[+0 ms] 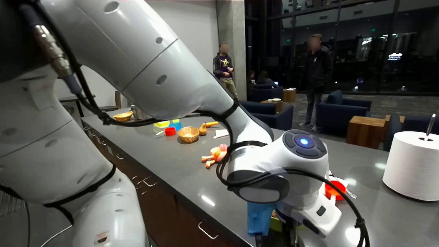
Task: Move the green bowl to the right
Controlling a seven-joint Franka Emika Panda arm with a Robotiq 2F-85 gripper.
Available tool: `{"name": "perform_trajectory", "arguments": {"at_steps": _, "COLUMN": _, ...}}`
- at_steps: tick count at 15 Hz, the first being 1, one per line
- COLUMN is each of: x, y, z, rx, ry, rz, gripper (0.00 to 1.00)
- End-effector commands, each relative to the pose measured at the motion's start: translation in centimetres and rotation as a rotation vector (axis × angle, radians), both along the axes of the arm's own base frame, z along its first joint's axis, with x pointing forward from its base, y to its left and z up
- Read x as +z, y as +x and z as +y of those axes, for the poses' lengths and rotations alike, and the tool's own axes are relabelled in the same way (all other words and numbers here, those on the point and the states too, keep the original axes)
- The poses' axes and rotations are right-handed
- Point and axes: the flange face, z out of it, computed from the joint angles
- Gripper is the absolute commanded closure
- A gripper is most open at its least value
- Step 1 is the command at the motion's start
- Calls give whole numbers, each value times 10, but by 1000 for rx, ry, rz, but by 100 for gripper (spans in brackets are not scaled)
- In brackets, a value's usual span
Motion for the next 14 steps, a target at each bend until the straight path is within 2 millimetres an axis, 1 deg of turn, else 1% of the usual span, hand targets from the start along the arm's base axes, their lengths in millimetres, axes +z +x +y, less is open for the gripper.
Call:
{"name": "perform_trajectory", "arguments": {"at_steps": 1, "x": -23, "y": -2, "z": -6, "rx": -34, "ry": 8, "rz": -30, "gripper": 97}}
{"name": "perform_trajectory", "arguments": {"at_steps": 3, "x": -36, "y": -4, "z": -5, "rx": -57, "ry": 29, "rz": -52, "gripper": 97}}
{"name": "perform_trajectory", "arguments": {"at_steps": 7, "x": -60, "y": -7, "z": 6, "rx": -73, "ry": 65, "rz": -78, "gripper": 97}}
{"name": "perform_trajectory", "arguments": {"at_steps": 12, "x": -68, "y": -13, "z": 8, "rx": -73, "ry": 70, "rz": -130, "gripper": 97}}
{"name": "perform_trajectory", "arguments": {"at_steps": 14, "x": -71, "y": -16, "z": 8, "rx": -75, "ry": 73, "rz": -142, "gripper": 61}}
